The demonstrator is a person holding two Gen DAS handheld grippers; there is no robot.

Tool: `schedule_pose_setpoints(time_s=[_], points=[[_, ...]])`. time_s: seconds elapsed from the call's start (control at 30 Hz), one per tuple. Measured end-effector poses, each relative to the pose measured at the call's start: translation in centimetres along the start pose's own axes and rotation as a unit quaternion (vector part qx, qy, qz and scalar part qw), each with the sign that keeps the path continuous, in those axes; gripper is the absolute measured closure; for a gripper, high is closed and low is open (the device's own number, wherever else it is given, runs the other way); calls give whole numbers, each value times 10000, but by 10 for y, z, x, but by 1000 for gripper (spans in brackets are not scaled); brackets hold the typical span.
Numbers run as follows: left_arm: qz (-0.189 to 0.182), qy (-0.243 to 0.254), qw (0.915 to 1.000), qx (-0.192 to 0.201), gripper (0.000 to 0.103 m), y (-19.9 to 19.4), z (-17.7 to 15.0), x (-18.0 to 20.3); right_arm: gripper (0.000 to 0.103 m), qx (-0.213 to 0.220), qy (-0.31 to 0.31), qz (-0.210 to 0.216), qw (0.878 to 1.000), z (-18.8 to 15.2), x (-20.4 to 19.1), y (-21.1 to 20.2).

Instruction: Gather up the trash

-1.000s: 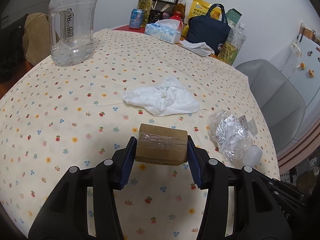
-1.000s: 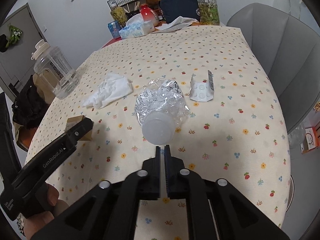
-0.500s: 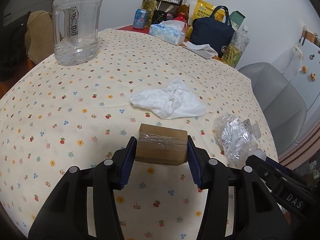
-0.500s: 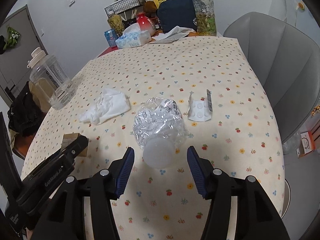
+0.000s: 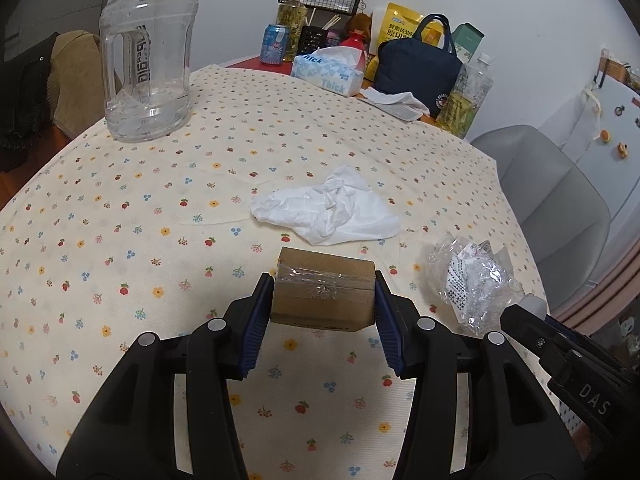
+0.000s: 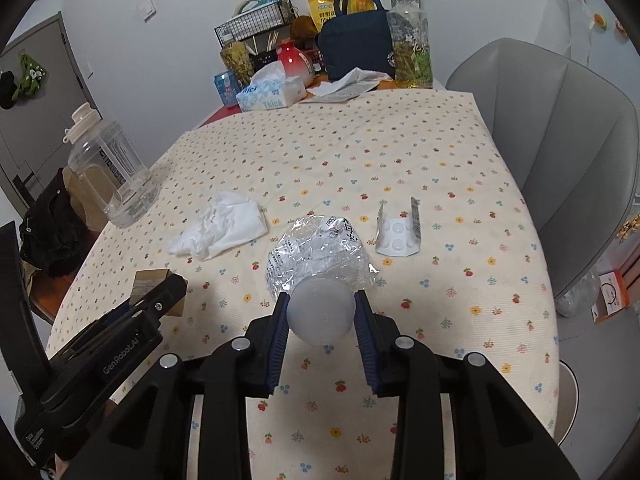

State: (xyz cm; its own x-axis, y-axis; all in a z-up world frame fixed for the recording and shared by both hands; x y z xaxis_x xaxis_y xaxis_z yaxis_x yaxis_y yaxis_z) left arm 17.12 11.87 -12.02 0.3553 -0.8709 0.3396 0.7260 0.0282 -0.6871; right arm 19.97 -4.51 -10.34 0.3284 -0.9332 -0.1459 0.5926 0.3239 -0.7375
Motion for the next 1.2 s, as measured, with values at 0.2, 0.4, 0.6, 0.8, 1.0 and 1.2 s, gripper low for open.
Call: schedule_pose_setpoints(time_s=[0.2,0.4,0.6,0.8,1.0,1.2], points=[[-92,138,9998,116,54,-16,2,16,71,217,84,26,9997,3,9,-27],[-204,345,9991,162,54,-27,-2,41,71,424,217,-24,9989,1,28,-55],[-328,638,9972,186,54,-38,-11,76,71,631,387,-146,9971,-5,57,-84],[-520,931,9942,148,54,-47,-28,111,71,786,548,-403,9946,-16,91,-111],[-681,1218,9902,86,54,-52,-44,144,71,924,725,-678,9908,-32,125,-138],[-834,1527,9847,36,54,-58,-62,179,71,970,908,-881,9872,-50,155,-156]])
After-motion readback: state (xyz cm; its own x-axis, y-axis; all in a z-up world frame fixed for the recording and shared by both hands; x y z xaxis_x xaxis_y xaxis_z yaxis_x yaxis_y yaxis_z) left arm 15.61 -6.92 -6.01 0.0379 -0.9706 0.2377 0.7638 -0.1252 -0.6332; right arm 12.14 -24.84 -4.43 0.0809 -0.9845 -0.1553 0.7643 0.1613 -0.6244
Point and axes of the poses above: each gripper's, at about its wrist camera, not at the fingertips, and y roughly the way its jaws point, x to its right, z to its top, the point moved 7 cm from there along y, roughly the way its jaws point, and after that the axes turned 8 degrees about -y, right-handed, at the moved point
